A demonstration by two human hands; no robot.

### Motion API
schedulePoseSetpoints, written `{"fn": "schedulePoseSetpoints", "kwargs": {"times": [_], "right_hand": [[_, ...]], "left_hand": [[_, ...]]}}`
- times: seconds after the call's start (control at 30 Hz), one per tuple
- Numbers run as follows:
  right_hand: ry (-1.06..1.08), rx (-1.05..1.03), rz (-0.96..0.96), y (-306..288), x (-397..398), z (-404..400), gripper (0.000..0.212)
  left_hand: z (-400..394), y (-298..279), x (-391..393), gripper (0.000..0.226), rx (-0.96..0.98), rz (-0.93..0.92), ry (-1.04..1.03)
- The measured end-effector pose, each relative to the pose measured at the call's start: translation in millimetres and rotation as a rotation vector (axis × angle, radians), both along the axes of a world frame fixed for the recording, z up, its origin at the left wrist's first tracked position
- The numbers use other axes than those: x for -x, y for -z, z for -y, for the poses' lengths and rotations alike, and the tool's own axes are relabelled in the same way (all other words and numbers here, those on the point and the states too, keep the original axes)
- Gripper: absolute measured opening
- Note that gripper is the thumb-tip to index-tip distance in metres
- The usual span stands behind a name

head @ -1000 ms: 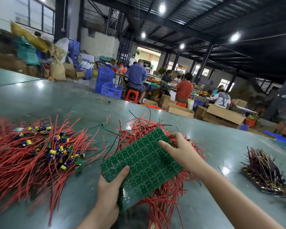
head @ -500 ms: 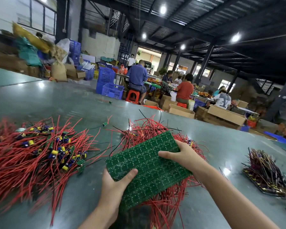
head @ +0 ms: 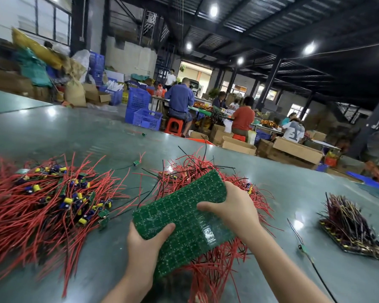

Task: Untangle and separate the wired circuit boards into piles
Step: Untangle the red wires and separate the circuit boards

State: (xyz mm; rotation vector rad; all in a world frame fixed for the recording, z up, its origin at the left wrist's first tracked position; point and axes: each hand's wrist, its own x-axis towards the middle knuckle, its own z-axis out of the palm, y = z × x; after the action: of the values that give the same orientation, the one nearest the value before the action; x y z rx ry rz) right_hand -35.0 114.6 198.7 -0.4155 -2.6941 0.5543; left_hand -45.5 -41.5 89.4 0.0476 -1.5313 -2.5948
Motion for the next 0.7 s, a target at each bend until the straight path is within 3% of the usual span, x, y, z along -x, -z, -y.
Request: {"fn": "schedulePoseSetpoints", "kwargs": {"times": [0.7], "right_hand": [[0.090, -0.309, -0.027, 2, 5, 35, 0.056]], "left_hand": [[-1, 19, 13, 0.056, 0.019, 0.082, -0.054]]}}
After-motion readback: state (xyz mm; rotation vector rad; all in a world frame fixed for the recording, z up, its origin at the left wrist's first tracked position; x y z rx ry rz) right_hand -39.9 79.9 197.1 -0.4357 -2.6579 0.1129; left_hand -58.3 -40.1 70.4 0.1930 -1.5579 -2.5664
